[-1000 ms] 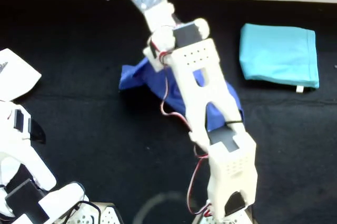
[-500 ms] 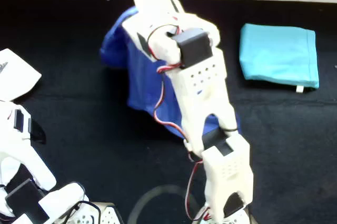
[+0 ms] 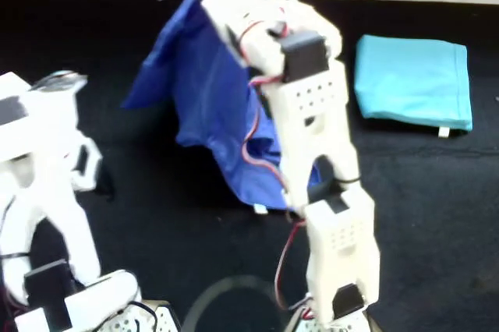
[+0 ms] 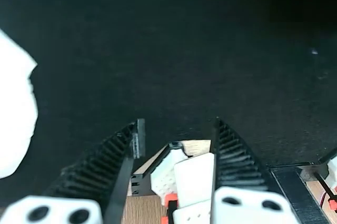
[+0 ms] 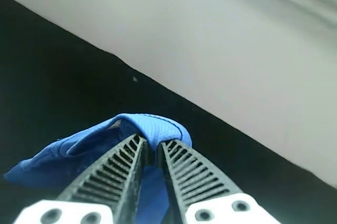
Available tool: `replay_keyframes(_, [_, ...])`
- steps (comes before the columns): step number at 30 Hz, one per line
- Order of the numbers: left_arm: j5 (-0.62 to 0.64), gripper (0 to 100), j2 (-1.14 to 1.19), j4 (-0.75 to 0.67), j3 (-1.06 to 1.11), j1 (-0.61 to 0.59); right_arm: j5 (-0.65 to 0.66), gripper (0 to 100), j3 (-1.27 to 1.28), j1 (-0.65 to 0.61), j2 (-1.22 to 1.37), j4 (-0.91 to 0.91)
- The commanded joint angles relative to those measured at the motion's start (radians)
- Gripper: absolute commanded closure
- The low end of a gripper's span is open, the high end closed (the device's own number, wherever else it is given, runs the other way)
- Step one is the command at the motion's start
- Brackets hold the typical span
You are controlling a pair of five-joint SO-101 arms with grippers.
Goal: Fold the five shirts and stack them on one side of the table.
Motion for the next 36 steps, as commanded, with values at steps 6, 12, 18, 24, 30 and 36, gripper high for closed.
replay_keyframes(6, [0.296, 79, -0.002, -0.009, -0.002, 0.535, 0.014, 99.1, -0.001, 0.217, 0.160, -0.130])
replay_keyframes(12, [0.474, 79, -0.002, -0.152, 0.054, 0.812, 0.014, 99.1, -0.001, 0.265, 0.202, -0.147])
replay_keyframes(18, [0.548, 79, -0.002, -0.405, 0.177, 0.938, 0.014, 96.0, -0.001, 0.292, 0.205, -0.134])
replay_keyframes(24, [0.562, 79, 0.068, -0.592, 0.265, 0.955, 0.014, 81.2, -0.002, 0.366, 0.202, -0.068])
replay_keyframes(30, [0.624, 79, 0.271, -0.634, 0.160, 0.958, 0.012, 81.2, -0.012, 0.412, 0.200, -0.070])
replay_keyframes(36, [0.654, 79, 0.398, -0.582, -0.002, 1.047, 0.014, 81.2, -0.229, 0.441, 0.202, 0.027])
